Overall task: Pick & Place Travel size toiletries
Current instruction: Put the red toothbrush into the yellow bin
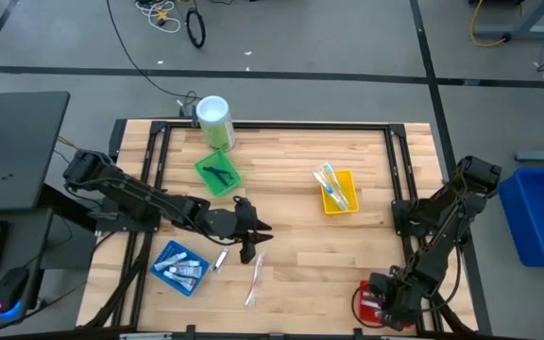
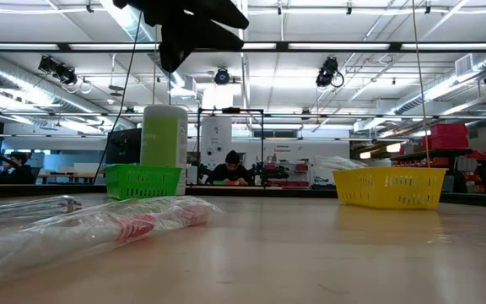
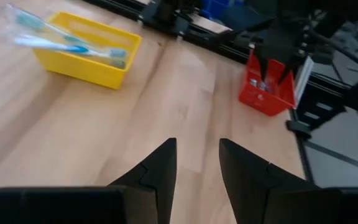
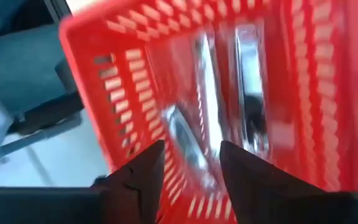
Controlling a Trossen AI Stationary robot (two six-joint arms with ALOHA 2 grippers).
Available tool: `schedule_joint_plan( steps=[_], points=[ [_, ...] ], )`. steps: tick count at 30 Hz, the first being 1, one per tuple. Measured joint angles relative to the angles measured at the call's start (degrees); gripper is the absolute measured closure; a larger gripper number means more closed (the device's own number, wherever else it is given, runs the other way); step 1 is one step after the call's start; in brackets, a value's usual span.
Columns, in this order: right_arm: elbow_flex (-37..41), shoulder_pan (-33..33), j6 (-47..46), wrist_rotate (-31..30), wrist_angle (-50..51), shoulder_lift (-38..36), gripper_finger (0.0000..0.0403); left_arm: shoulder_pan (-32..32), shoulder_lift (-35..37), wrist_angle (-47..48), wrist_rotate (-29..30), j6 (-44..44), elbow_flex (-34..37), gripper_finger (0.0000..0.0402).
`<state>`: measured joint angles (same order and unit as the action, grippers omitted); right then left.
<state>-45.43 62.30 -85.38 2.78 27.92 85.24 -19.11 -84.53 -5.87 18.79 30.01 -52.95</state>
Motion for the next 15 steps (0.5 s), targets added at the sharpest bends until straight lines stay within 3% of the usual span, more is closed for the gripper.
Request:
schedule_joint_plan(
  steps=[4,9,12,15],
  points=[
    [0.0,-2.3,-0.8,7.4,0.5,-2.4,0.0239,-0.1,0.0,0.0,-3.3,0.5,0.0,0.027],
    [0.0,-5.5,-0.2,7.2,0.8,-8.3,0.0253,-1.2,0.0,0.0,-4.9,3.3,0.0,0.0251],
    [0.0,-7.1,5.7,0.4,1.9,-13.1,0.026,-2.1,-1.3,-0.6,-4.9,5.4,-0.1,0.0234],
    [0.0,-8.9,16.5,-11.1,1.6,-18.0,0.0263,-2.9,-4.1,-0.2,-6.6,9.2,0.0,0.0218]
  ],
)
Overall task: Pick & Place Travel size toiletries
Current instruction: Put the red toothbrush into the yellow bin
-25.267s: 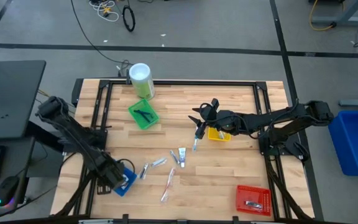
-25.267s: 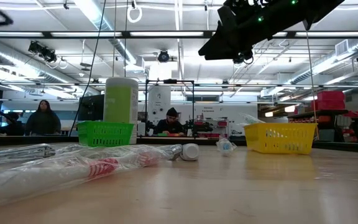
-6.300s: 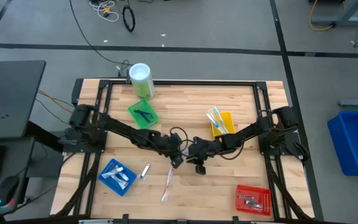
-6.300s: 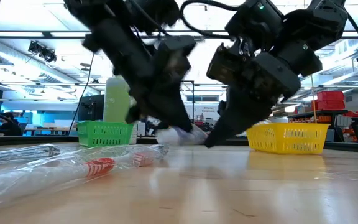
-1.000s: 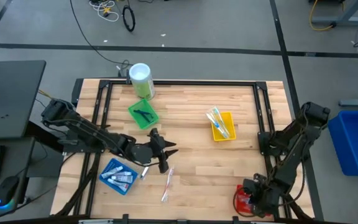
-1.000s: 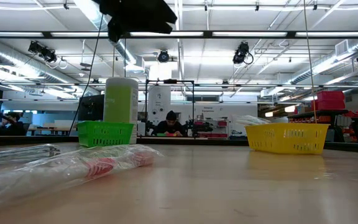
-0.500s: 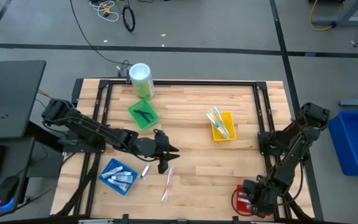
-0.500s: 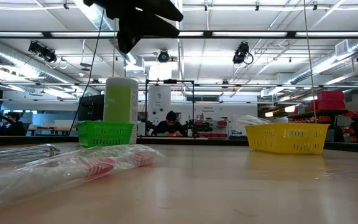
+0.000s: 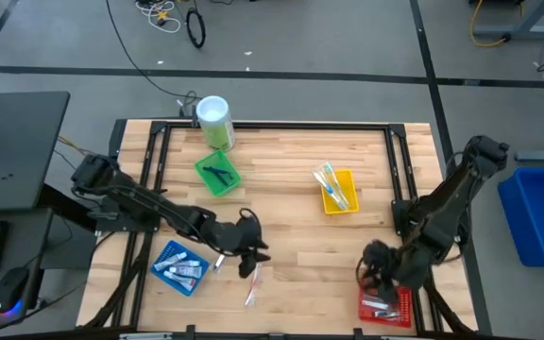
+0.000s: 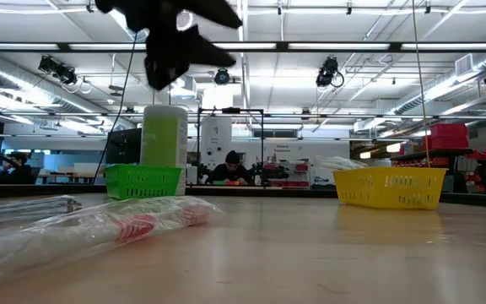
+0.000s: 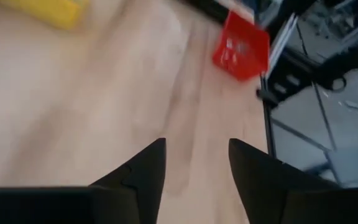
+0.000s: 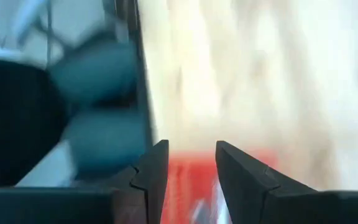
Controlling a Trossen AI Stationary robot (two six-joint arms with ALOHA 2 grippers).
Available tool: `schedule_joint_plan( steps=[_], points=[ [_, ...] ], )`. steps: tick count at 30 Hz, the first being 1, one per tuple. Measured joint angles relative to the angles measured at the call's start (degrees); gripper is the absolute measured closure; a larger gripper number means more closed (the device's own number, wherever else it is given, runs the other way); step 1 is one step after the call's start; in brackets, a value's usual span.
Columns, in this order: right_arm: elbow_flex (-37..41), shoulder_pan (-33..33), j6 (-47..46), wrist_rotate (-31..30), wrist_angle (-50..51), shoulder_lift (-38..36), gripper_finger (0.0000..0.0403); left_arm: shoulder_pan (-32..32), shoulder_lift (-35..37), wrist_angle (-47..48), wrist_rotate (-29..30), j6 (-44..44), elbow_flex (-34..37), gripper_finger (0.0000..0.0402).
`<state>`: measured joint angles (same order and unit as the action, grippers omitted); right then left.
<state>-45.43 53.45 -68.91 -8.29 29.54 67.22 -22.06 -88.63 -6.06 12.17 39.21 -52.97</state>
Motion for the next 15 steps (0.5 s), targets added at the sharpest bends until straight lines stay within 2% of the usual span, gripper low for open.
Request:
schedule_joint_plan(
  steps=[5,9,12,15],
  points=[
    [0.0,-2.5,18.7,-19.4,-0.2,-5.8,0.0259,-0.5,-4.9,1.4,-10.7,10.0,0.0,0.0205],
    [0.0,-4.6,28.1,-31.5,-0.7,-7.4,0.0255,-1.7,-7.7,3.9,-13.4,17.6,0.0,0.0205],
    [0.0,-6.2,30.9,-35.3,-1.1,-7.4,0.0252,-2.3,-9.6,6.4,-14.7,22.0,0.0,0.0205],
    [0.0,-7.8,31.5,-35.5,-1.5,-7.2,0.0251,-2.4,-11.7,6.6,-14.7,23.9,0.0,0.0205]
  ],
)
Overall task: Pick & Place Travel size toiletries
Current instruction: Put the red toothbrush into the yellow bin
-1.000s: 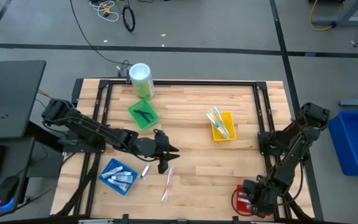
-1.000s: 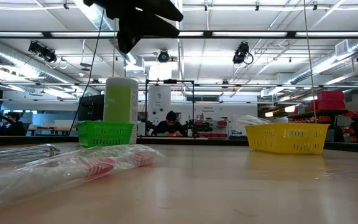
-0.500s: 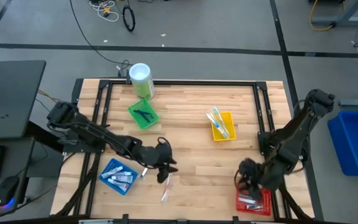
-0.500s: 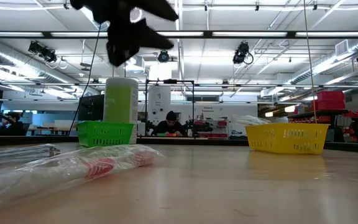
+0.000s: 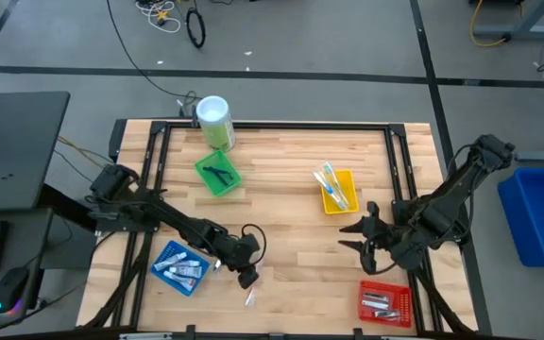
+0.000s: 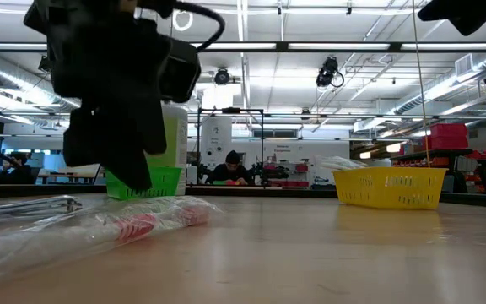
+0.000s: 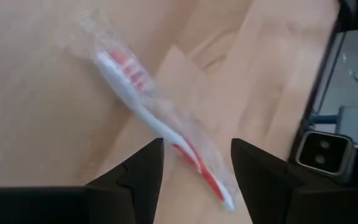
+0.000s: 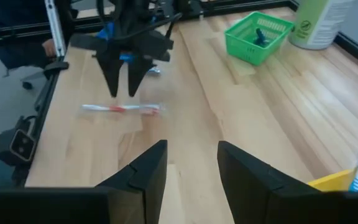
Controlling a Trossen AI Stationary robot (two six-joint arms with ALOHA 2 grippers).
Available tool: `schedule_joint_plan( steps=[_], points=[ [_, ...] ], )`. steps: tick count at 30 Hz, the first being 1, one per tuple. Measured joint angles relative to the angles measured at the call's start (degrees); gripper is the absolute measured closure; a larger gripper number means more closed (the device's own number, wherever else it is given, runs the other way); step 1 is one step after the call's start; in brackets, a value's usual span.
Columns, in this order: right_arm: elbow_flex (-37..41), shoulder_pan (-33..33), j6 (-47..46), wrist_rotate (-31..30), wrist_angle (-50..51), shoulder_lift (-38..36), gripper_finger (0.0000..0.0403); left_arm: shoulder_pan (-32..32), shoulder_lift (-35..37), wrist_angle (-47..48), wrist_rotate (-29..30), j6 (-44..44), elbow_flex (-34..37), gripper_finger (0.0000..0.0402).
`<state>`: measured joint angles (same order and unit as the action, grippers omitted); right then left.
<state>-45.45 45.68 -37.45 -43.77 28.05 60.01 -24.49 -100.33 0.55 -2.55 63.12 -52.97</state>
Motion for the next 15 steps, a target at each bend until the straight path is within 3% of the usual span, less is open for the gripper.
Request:
schedule_joint_plan(
  steps=[5,15],
  points=[
    [0.0,-1.3,0.4,0.5,-0.1,0.0,0.0259,0.0,-2.1,-1.4,2.9,-0.6,0.0,0.0205],
    [0.3,-1.9,0.9,0.8,-0.2,0.0,0.0258,0.4,-2.5,-0.2,9.4,-10.9,0.0,0.0205]
  ],
)
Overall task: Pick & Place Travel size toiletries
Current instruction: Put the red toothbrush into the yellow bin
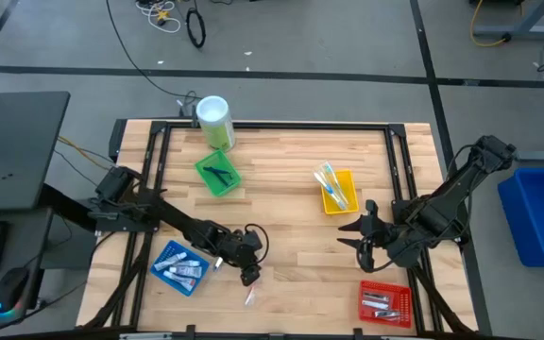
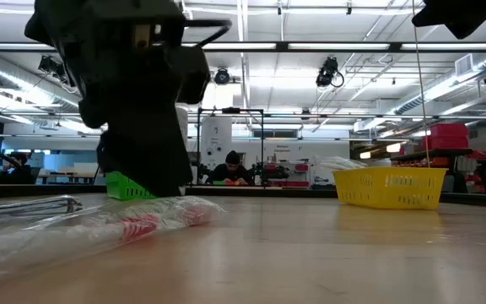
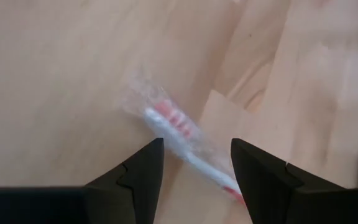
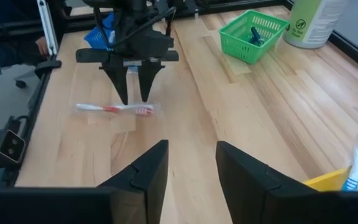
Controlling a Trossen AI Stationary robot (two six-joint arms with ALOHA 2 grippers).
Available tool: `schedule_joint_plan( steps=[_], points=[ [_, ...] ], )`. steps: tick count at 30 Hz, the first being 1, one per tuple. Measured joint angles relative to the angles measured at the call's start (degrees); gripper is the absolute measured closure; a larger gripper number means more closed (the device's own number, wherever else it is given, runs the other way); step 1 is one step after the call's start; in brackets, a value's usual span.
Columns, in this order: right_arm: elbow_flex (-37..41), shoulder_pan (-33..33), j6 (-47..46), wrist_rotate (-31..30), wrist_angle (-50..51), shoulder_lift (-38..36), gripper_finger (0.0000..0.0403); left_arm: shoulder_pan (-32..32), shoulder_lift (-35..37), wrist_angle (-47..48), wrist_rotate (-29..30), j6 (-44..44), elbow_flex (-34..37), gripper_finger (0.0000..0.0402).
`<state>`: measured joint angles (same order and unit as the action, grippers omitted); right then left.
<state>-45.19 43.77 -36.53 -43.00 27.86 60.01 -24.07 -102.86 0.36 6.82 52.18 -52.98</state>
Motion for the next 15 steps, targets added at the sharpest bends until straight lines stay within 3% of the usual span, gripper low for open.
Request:
schedule_joint_plan(
  steps=[6,10,15],
  points=[
    [2.7,0.0,0.0,-0.3,-3.0,0.0,0.0249,0.2,-4.3,0.0,-3.2,-4.2,-1.3,0.0205],
    [5.5,0.0,0.0,-0.5,-9.0,0.0,0.0241,-0.2,-4.9,6.5,0.5,-10.6,-4.2,0.021],
    [9.3,-1.3,5.2,-0.6,-16.9,0.0,0.0234,0.0,-5.2,11.6,2.2,-19.6,-7.3,0.0263]
  ],
)
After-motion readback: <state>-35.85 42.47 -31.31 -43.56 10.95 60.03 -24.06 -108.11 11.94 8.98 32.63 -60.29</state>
